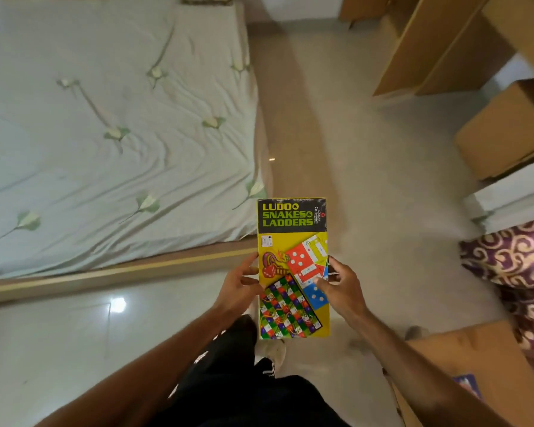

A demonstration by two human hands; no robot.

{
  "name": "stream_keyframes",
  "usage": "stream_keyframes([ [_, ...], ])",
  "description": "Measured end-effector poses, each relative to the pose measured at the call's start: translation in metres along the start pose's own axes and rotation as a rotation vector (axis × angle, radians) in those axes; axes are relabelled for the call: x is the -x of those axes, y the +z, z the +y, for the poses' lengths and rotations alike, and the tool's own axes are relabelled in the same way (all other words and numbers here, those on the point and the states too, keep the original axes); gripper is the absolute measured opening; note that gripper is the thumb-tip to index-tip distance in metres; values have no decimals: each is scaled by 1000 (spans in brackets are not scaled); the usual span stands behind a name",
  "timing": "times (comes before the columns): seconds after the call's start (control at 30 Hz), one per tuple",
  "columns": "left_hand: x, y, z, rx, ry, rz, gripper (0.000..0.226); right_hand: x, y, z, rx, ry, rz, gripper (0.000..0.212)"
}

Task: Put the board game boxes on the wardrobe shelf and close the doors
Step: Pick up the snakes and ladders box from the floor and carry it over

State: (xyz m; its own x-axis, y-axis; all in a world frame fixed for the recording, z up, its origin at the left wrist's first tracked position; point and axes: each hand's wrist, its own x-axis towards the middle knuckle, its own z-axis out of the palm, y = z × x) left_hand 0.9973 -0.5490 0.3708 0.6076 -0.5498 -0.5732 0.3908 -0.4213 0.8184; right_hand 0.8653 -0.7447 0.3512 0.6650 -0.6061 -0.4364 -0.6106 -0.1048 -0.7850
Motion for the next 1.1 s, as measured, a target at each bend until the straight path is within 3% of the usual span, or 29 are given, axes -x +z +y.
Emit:
stream_keyframes([
  [0.43, -217, 76, 168, -66, 130, -131, 65, -198, -134, -61, -28, 2, 164, 31],
  [0.67, -341, 131, 261, -154, 216, -174, 58, -323, -215, -84, -36, -28, 229, 40],
  [1.1, -556, 200, 428, -87, 246, 40, 58, -601, -358, -180, 67, -121, 107, 40],
])
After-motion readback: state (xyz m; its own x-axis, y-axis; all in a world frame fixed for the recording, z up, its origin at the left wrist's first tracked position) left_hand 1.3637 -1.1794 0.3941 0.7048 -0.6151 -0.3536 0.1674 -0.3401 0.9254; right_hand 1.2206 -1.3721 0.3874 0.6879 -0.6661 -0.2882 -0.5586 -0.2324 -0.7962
